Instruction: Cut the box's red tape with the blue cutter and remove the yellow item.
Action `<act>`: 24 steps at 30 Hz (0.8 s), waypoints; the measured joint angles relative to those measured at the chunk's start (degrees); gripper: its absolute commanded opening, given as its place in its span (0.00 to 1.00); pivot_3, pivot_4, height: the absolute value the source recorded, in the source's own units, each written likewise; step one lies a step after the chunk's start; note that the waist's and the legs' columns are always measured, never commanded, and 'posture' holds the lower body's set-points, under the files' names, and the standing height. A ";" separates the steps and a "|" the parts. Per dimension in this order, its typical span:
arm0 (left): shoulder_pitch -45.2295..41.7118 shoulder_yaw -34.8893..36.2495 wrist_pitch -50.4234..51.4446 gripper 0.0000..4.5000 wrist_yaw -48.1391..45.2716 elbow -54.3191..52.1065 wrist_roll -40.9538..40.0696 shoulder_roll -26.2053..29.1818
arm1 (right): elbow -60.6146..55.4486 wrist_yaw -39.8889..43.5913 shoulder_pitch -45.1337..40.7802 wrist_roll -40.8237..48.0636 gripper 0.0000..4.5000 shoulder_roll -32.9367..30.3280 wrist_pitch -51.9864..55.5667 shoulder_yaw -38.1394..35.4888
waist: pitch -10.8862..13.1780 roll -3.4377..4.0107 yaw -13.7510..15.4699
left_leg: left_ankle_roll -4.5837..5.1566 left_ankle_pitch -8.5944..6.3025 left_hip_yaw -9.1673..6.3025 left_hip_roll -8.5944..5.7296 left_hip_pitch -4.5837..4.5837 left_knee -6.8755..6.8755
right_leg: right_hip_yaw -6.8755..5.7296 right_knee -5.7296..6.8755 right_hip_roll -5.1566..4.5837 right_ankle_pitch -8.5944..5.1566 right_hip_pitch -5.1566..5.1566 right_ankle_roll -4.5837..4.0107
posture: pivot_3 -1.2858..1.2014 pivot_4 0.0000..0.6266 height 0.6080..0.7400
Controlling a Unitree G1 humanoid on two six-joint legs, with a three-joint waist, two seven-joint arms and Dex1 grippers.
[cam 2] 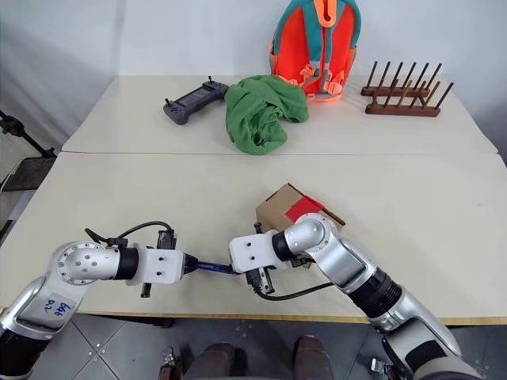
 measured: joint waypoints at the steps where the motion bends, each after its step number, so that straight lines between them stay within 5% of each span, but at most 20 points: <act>1: 0.01 -0.02 -0.33 0.12 0.01 -0.01 0.29 0.00 | 0.61 -0.05 0.00 -0.64 0.01 0.01 -0.47 0.32 | 0.00 0.00 -0.01 | 0.00 0.00 0.00 0.00 0.00 0.00 | 0.00 -0.01 0.00 0.00 0.00 0.00 | 0.52 0.24 1.00; 24: 0.78 -0.02 -0.86 0.12 0.67 -0.59 1.19 -0.06 | -2.49 1.27 0.24 2.35 0.01 -0.19 1.95 -3.03 | -0.10 0.14 -0.03 | 0.00 -0.02 -0.02 0.00 0.00 -0.06 | -0.01 -0.09 -0.08 -0.01 0.01 -0.02 | 0.52 0.24 1.00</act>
